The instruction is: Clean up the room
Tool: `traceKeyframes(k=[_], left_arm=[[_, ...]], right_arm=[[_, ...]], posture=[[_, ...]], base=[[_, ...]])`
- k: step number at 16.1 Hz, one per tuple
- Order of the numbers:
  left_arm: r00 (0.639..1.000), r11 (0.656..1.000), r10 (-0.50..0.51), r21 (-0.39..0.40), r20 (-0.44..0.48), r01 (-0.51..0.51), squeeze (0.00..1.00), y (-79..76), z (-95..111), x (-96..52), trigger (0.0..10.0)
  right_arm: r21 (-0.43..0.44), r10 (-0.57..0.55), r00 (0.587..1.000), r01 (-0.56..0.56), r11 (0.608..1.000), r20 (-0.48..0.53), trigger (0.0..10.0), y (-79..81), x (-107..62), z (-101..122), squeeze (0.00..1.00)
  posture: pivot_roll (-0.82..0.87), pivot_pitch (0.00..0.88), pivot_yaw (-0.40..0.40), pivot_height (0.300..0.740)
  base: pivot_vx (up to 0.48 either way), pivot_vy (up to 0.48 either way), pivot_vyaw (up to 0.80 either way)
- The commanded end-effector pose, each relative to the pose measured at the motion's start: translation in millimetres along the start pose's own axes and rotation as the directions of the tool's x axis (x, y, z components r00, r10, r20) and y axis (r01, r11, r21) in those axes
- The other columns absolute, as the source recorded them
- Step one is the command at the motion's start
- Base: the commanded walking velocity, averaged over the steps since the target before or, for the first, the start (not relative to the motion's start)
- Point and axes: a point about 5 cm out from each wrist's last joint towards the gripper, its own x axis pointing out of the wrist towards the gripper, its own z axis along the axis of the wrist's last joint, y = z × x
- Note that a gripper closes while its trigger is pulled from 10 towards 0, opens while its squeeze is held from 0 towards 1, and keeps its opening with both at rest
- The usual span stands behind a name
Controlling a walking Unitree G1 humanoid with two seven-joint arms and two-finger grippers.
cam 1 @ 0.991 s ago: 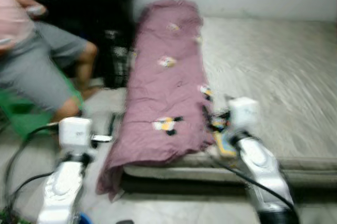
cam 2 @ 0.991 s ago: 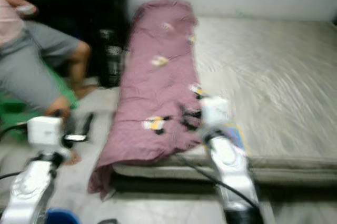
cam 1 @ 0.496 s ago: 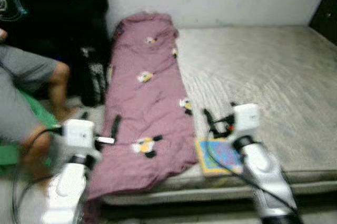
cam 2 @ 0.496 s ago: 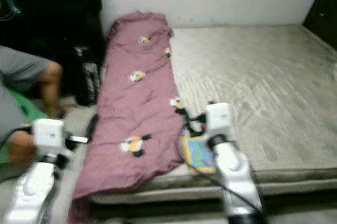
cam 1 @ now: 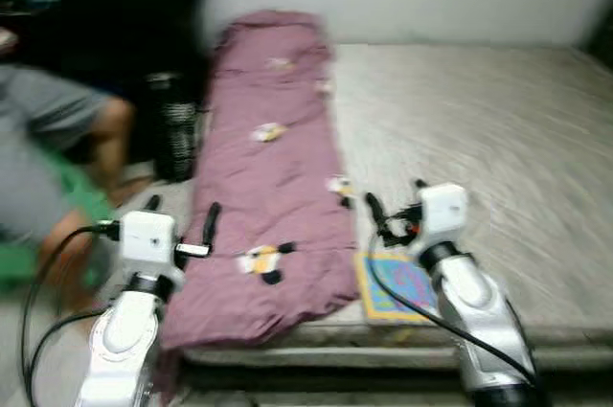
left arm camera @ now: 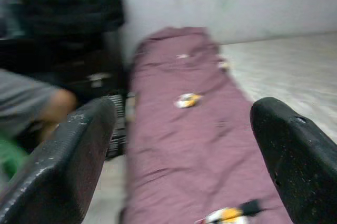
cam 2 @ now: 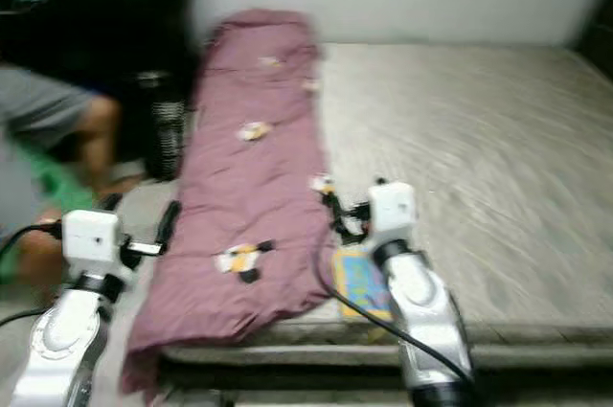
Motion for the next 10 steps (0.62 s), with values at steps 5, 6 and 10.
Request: traceKeyframes(k=[5,6,10], left_arm=[[1.0,1.0,-0.008,-0.001,0.005,0.008,0.0,-3.5,1.0,1.4,10.0],[1.0,1.0,-0.008,-0.002,0.005,0.008,0.0,-3.5,0.8,1.3,10.0],[1.0,1.0,-0.009,-0.001,0.001,0.009,0.0,-4.2,-0.2,1.4,10.0]], right_arm=[[-0.008,-0.023,1.0,0.023,1.0,0.002,10.0,-7.8,-1.5,0.5,0.0],[-0.008,-0.023,1.0,0.023,1.0,0.002,10.0,-7.7,-1.6,0.4,0.0],[-0.01,-0.024,1.0,0.024,1.0,-0.001,10.0,-7.8,-1.6,-0.8,0.0]], posture=[[0.02,0.0,-0.016,0.74],[0.02,0.0,-0.016,0.74],[0.02,0.0,-0.018,0.74]], base=[[0.0,-0.395,0.0],[0.0,-0.405,0.0],[0.0,-0.402,0.0]])
